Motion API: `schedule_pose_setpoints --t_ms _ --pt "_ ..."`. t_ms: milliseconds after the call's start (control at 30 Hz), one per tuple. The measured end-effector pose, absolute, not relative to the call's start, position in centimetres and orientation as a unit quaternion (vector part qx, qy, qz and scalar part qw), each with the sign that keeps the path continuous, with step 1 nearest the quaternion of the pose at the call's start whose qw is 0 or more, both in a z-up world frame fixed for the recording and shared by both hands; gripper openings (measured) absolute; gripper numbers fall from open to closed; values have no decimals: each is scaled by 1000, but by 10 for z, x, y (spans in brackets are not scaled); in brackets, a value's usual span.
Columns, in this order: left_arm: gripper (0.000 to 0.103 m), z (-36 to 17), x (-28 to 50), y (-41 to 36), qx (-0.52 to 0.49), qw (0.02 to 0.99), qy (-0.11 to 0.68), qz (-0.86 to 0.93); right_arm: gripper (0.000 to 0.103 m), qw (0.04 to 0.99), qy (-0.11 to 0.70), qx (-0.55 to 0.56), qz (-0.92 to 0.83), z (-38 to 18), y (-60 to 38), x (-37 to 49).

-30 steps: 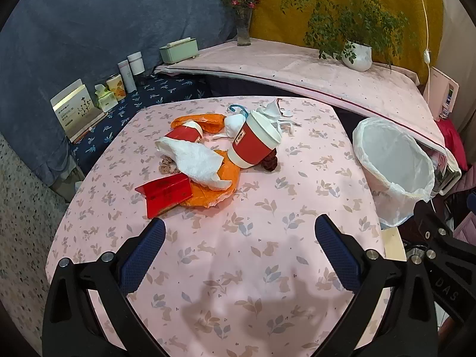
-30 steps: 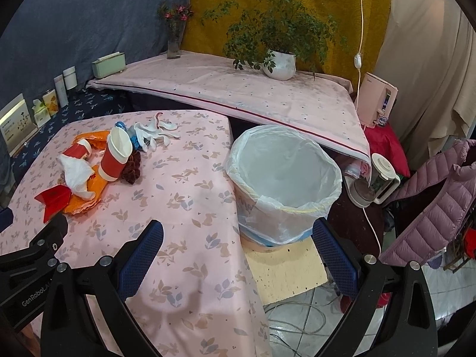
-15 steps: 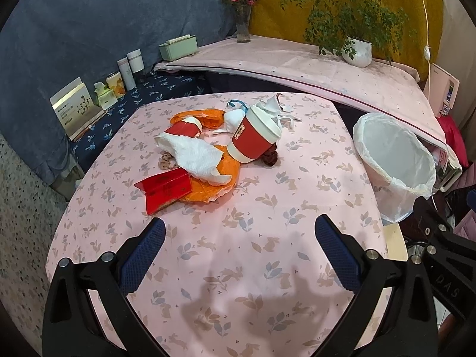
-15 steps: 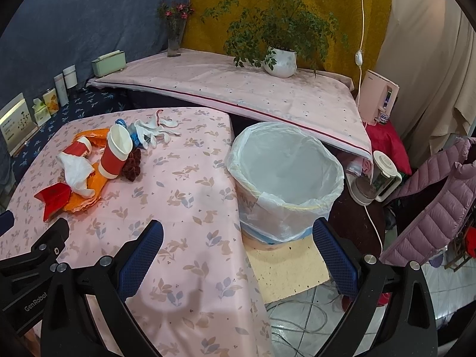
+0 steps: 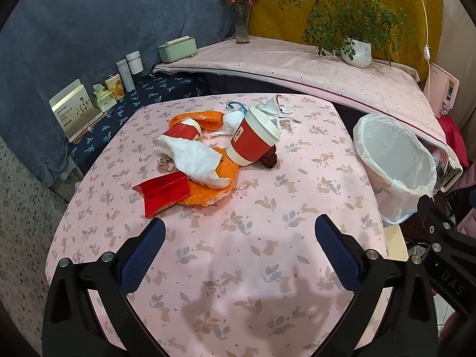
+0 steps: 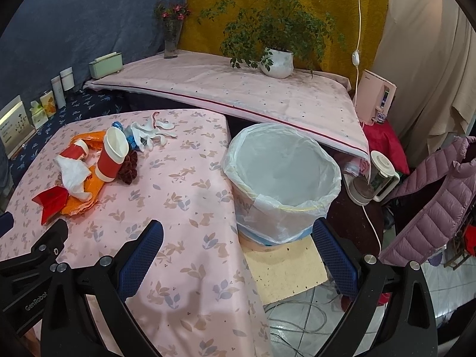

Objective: Collect trash

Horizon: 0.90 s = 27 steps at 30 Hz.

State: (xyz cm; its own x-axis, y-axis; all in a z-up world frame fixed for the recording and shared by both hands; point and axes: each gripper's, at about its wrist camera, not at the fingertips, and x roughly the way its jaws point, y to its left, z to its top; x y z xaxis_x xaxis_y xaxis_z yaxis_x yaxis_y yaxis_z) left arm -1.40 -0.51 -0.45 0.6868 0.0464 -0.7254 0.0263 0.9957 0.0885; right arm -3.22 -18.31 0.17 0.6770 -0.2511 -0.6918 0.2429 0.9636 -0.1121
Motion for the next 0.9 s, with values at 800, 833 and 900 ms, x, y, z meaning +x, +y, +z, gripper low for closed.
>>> schedule_pose_setpoints --t_ms 800,833,900 --pt "96 -45 56 63 20 902 430 38 96 918 378 25 -121 -13 -169 29" --pt "96 -47 60 72 15 901 431 48 96 918 379 25 -116 -14 -164 33" --pt "96 -51 68 93 8 900 431 71 96 917 383 25 -104 -16 -153 44"
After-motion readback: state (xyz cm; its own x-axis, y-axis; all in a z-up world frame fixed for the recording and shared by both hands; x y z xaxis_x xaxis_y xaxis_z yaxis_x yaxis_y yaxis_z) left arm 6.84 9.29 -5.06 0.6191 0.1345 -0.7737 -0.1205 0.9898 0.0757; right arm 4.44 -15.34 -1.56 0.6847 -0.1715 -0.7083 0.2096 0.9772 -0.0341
